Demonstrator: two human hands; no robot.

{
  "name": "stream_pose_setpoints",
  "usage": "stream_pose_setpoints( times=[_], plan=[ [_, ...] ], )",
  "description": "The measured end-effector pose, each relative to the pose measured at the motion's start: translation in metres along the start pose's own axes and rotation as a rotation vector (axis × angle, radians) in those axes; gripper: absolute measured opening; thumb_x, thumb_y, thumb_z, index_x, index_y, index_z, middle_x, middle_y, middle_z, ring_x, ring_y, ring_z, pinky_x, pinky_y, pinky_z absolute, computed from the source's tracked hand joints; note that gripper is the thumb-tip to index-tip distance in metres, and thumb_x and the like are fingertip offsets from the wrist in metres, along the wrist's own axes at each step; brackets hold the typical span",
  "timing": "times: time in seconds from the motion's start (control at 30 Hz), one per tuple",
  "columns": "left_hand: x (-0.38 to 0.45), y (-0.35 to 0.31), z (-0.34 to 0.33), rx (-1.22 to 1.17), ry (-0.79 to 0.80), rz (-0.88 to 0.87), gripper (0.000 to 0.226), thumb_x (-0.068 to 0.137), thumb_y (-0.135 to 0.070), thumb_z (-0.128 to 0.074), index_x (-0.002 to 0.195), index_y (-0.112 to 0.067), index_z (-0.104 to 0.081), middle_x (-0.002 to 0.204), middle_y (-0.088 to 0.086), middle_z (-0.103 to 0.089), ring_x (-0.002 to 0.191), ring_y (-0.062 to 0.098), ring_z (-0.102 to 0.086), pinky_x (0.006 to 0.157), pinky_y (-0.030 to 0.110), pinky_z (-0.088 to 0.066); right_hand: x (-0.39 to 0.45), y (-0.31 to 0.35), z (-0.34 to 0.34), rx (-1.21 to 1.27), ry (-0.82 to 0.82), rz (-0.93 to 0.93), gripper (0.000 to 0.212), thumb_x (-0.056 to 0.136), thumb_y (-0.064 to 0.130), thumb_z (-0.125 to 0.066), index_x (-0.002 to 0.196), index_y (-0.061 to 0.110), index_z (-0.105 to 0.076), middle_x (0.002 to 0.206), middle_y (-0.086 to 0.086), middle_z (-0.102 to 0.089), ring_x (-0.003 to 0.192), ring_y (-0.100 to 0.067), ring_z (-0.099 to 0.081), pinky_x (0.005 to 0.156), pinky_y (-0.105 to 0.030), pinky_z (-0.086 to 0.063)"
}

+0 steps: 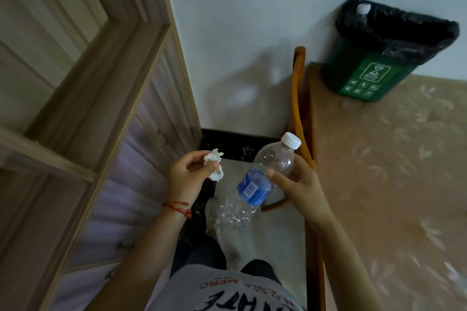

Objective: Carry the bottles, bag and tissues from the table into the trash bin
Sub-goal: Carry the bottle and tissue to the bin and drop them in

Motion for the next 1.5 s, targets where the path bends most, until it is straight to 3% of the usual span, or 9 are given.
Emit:
stream_pose_setpoints(
  times=[0.2,0.4,0.63,0.8,0.9,1.07,1.2,1.37,1.5],
  plan=[
    [0.094,-0.017,-0.021,0.009,0.081,-0.033,0.024,0.074,0.005,-0.067,0.08,-0.019,-0.066,0.078,-0.002,-0.067,0.064,-0.006,-0.063,0.058,0.007,-0.046,0.078,0.013,-0.003,0.014,-0.063,-0.018,0.053,0.072,0.036,-0.074,0.116,0.017,-0.054,0.109,-0.002,-0.066,0.099,-0.016,-0.066,0.081,-0.03,-0.055],
    [0.186,-0.046,-0.039,-0.006,0.134,-0.072,0.021,0.074,0.01,-0.065,0.094,0.002,-0.065,0.08,0.002,-0.066,0.063,-0.005,-0.063,0.059,0.008,-0.047,0.154,0.038,-0.006,0.055,-0.109,-0.015,0.049,0.071,0.03,-0.064,0.115,0.013,-0.053,0.108,-0.003,-0.066,0.096,-0.015,-0.067,0.074,-0.023,-0.055],
    [0.259,-0.07,-0.059,0.026,0.18,-0.09,0.019,0.073,0.008,-0.067,0.088,-0.003,-0.066,0.078,-0.002,-0.066,0.063,-0.006,-0.063,0.059,0.007,-0.046,0.216,0.057,0.001,0.087,-0.181,-0.021,0.059,0.071,0.032,-0.065,0.123,0.01,-0.049,0.113,-0.003,-0.065,0.1,-0.014,-0.065,0.081,-0.028,-0.056],
    [0.293,-0.079,-0.078,0.055,0.197,-0.092,0.02,0.072,0.006,-0.068,0.09,-0.004,-0.066,0.077,-0.004,-0.066,0.063,-0.006,-0.063,0.058,0.007,-0.046,0.254,0.06,0.012,0.066,-0.203,-0.032,0.06,0.072,0.032,-0.067,0.124,0.01,-0.049,0.115,-0.005,-0.065,0.101,-0.017,-0.065,0.085,-0.034,-0.055],
    [0.308,-0.087,-0.094,0.051,0.214,-0.094,0.021,0.073,0.005,-0.068,0.092,-0.004,-0.067,0.079,-0.003,-0.068,0.066,-0.004,-0.064,0.062,0.011,-0.05,0.272,0.066,0.021,0.061,-0.204,-0.018,0.058,0.072,0.029,-0.067,0.124,0.009,-0.05,0.113,-0.004,-0.065,0.1,-0.014,-0.065,0.08,-0.026,-0.055],
    [0.325,-0.1,-0.132,0.057,0.279,-0.088,0.022,0.072,0.007,-0.068,0.084,-0.012,-0.067,0.059,-0.019,-0.068,0.059,-0.006,-0.062,0.059,0.009,-0.05,0.285,0.078,0.047,0.115,-0.25,0.003,0.046,0.077,0.021,-0.065,0.119,0.007,-0.053,0.107,-0.004,-0.067,0.095,-0.013,-0.067,0.073,-0.02,-0.053],
    [0.335,-0.11,-0.166,0.058,0.352,-0.107,0.023,0.072,0.006,-0.069,0.094,-0.001,-0.067,0.071,-0.008,-0.068,0.059,-0.006,-0.062,0.06,0.01,-0.05,0.282,0.081,0.073,0.177,-0.307,0.0,0.04,0.078,0.018,-0.068,0.114,0.008,-0.055,0.103,-0.006,-0.067,0.093,-0.014,-0.067,0.07,-0.017,-0.053],
    [0.334,-0.124,-0.213,0.048,0.483,-0.129,0.023,0.072,0.01,-0.068,0.088,-0.007,-0.066,0.057,-0.02,-0.068,0.057,-0.006,-0.061,0.057,0.009,-0.049,0.271,0.086,0.105,0.203,-0.4,-0.001,0.042,0.076,0.021,-0.065,0.115,0.008,-0.056,0.104,-0.004,-0.068,0.091,-0.013,-0.068,0.069,-0.017,-0.053],
    [0.328,-0.132,-0.246,0.052,0.575,-0.153,0.023,0.071,0.008,-0.069,0.088,-0.007,-0.067,0.061,-0.012,-0.069,0.058,-0.006,-0.061,0.057,0.008,-0.048,0.258,0.086,0.128,0.205,-0.486,0.002,0.036,0.08,0.019,-0.063,0.115,0.01,-0.057,0.105,-0.006,-0.069,0.093,-0.015,-0.068,0.074,-0.023,-0.055]
  ],
)
Point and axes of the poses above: each hand's wrist, its own x-axis towards the middle knuckle, its own z-axis out of the back of the hand, y = z × x, the point moved 3 cm from there along x, towards the middle knuckle
